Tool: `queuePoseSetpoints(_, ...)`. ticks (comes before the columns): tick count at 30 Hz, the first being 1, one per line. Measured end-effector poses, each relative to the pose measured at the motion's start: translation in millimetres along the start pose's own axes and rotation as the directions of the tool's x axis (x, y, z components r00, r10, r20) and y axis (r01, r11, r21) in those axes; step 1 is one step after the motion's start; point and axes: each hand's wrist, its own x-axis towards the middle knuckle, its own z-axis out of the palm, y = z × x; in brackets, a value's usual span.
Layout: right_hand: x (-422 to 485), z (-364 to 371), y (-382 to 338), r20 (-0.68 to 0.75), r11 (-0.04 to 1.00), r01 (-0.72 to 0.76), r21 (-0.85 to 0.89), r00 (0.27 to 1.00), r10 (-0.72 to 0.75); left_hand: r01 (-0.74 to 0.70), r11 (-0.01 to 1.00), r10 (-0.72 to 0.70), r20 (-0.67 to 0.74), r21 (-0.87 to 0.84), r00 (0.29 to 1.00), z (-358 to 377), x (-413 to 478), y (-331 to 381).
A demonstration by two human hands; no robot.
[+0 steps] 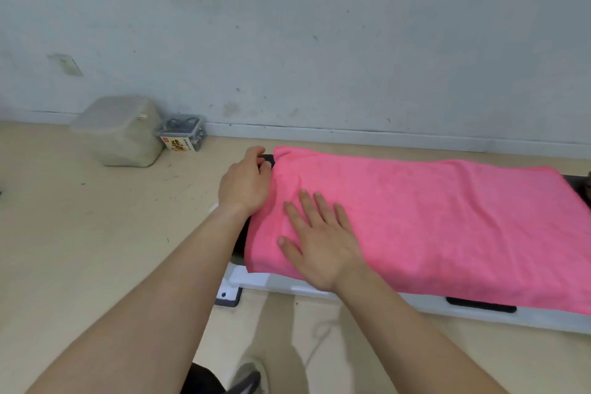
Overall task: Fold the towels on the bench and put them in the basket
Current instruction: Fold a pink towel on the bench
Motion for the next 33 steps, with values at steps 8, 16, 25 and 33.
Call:
queuePoseSetpoints(8, 2, 12, 2, -0.076, 0.998, 0.042, -0.048, 0.996, -0.046, 0.03, 0.999, -0.028, 0.151, -0.012, 0.988, 13, 83, 10)
queuePoseSetpoints(16, 11, 8, -4, 0.025, 0.989, 0.114, -0.095, 0.993, -0.113, -0.101, 0.957, 0.075, 0.105, 0.271, 0.992, 16, 94, 14)
queuePoseSetpoints(25, 5, 3, -22, 0.05, 0.987, 0.151, -0.063, 0.988, -0.148, 0.047, 0.975, -0.06, 0.054, 0.217, 0.997, -19, -7, -26)
queuePoseSetpoints(33, -21, -10, -30, -0.113, 0.994, 0.106, 0.006, 0.988, -0.105, 0.216, 0.938, -0.26, 0.134, 0.272, 0.956, -42, -90, -33)
